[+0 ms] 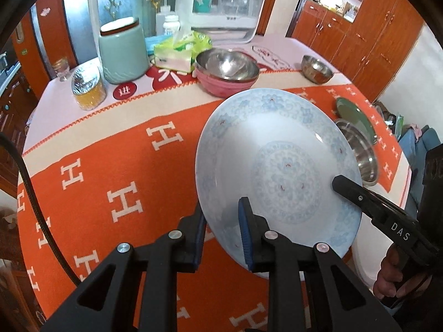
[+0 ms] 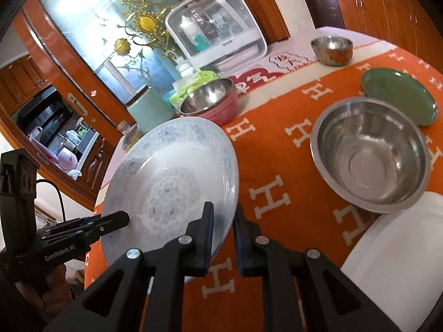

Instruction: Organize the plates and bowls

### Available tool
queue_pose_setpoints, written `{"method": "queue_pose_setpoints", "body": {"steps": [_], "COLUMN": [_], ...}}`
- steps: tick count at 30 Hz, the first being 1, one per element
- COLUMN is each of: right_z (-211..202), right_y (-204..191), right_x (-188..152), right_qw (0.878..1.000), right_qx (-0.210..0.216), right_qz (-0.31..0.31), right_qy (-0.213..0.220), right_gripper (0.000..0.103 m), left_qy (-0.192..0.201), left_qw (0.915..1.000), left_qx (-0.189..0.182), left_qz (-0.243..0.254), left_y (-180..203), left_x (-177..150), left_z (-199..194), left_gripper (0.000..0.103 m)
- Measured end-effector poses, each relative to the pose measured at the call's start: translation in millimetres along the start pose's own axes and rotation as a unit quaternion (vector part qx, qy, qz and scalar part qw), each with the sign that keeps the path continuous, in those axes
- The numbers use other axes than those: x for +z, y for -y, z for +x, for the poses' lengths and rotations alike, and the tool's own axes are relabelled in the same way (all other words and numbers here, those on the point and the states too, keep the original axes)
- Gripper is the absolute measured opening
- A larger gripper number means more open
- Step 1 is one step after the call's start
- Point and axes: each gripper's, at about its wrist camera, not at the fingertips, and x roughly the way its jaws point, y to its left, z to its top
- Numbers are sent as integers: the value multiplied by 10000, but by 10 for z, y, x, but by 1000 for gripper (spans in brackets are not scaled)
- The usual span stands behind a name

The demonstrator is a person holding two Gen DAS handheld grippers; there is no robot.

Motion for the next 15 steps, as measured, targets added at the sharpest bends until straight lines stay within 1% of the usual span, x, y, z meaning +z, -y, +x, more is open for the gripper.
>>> {"method": "queue_pose_setpoints", "body": {"steps": [4, 10, 15], "right_z": [-163, -416, -655], "right_y": [-8, 37, 124], "right_x": [-3, -14, -51], "right_qw": [9999, 9996, 9992], "right_qx": [60, 110, 63], "right_qz": [-78, -169, -234], "right_qy": [87, 186, 317], "right_gripper": [13, 13, 13], "left_qy": [138, 281, 356], "left_qw": [9999, 9996, 9992], "left_qx": [36, -18, -173], "left_qz": [22, -47, -64], "left_y": [108, 302, 495], "left_x": [-40, -97, -178], "left_z": [-185, -434, -568], "left_gripper": [21, 21, 21]}}
